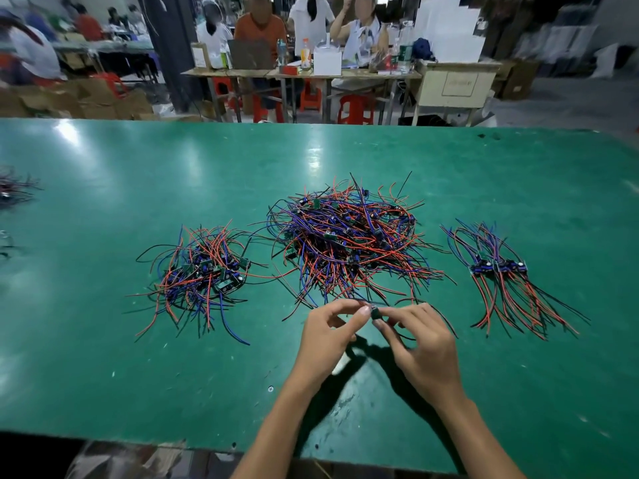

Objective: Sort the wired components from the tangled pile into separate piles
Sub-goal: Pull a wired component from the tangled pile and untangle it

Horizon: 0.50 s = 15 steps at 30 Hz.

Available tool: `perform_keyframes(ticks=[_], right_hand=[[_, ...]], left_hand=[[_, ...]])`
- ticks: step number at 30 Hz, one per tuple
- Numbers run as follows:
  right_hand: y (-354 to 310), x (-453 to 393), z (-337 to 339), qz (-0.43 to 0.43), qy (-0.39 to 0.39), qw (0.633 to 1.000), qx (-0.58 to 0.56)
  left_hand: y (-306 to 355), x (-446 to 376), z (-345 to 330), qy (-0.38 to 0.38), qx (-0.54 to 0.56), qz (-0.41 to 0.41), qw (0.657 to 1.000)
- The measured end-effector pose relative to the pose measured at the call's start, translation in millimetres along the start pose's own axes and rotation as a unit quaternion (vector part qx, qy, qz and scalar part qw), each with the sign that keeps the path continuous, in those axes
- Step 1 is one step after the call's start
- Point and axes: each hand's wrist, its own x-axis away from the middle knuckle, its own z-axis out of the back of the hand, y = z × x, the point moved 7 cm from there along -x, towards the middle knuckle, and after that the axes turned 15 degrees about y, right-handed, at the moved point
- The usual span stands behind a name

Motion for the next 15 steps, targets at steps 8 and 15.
perform_keyframes(ticks=[8, 15], right_hand=[[4, -4, 4, -0.097, 0.0, 0.995, -0.029], [4, 2, -9, -0.095, -0.095, 0.991, 0.003]], left_hand=[[70, -6, -19, -0.033, 0.063, -0.053, 0.996], [105, -67, 78, 0.071, 0.158, 0.0, 0.985]])
